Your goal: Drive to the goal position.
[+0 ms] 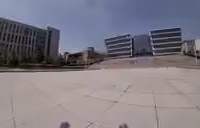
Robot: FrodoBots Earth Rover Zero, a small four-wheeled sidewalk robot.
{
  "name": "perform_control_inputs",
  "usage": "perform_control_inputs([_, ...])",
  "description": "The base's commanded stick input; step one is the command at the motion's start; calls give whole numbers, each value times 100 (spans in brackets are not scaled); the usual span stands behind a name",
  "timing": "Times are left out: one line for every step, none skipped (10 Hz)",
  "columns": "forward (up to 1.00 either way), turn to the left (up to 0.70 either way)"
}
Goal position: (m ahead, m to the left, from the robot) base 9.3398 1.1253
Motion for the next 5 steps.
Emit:
perform_control_inputs([70,0])
perform_control_inputs([70,0])
perform_control_inputs([70,0])
perform_control_inputs([70,0])
perform_control_inputs([70,0])
